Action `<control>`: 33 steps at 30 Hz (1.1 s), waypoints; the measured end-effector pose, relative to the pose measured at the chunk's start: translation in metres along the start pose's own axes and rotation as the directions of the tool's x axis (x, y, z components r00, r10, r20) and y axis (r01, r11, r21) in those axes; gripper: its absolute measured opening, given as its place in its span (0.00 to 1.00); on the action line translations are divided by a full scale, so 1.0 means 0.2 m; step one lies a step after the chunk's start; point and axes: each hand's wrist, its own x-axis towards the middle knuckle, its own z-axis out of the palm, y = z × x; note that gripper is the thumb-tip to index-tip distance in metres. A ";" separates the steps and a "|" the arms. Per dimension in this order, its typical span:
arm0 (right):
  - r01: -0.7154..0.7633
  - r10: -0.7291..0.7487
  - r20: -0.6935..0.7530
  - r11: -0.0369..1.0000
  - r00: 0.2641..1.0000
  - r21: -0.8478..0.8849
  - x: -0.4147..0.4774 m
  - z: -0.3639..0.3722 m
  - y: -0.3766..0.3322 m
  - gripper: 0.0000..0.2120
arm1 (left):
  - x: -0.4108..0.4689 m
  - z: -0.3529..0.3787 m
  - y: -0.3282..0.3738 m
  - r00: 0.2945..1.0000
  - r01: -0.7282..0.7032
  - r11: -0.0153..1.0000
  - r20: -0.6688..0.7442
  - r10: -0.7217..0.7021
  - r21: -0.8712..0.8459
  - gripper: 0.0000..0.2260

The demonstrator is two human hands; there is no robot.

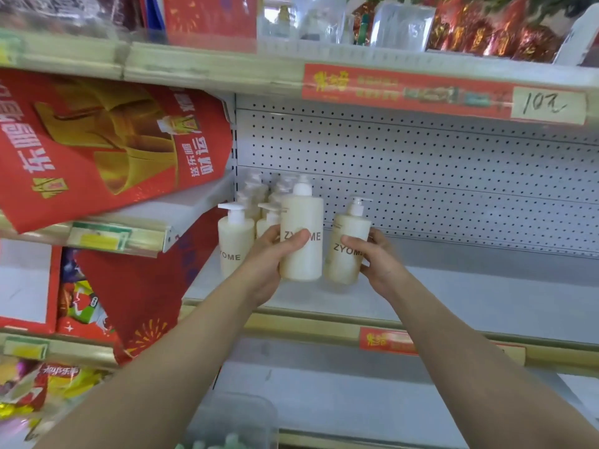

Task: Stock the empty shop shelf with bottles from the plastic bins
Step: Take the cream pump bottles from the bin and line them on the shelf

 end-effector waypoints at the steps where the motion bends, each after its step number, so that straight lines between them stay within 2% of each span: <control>1: -0.003 0.003 -0.004 1.000 1.000 0.008 0.02 -0.01 0.00 0.31 | 0.00 0.01 -0.03 1.000 0.015 1.000 0.008 -0.015 -0.003 0.29; 7: -0.016 0.017 -0.032 0.999 0.999 0.033 0.15 -0.08 0.05 0.34 | 0.02 0.03 -0.25 0.994 0.110 0.994 0.018 -0.109 -0.012 0.30; 12: 0.002 -0.002 -0.007 1.000 1.000 0.019 0.28 -0.08 0.08 0.32 | 0.04 0.01 -0.33 0.992 0.128 0.992 -0.001 -0.128 0.002 0.35; 16: 0.025 -0.028 -0.027 0.996 0.999 -0.087 0.42 -0.04 0.12 0.32 | 0.07 0.00 -0.36 0.990 0.137 0.991 -0.026 -0.137 -0.012 0.34; 20: 0.053 -0.060 -0.035 0.984 0.998 -0.167 0.57 0.03 0.12 0.36 | 0.08 -0.03 -0.36 0.987 0.152 0.988 -0.043 -0.154 -0.032 0.31; 26: 0.066 -0.061 0.032 0.976 0.998 -0.210 0.81 0.09 0.13 0.35 | 0.07 -0.03 -0.34 0.985 0.171 0.985 -0.006 -0.172 -0.023 0.27; 33: 0.055 -0.050 0.025 0.966 0.998 -0.253 1.01 0.19 0.16 0.39 | 0.07 -0.03 -0.34 0.987 0.163 0.986 0.000 -0.163 -0.041 0.27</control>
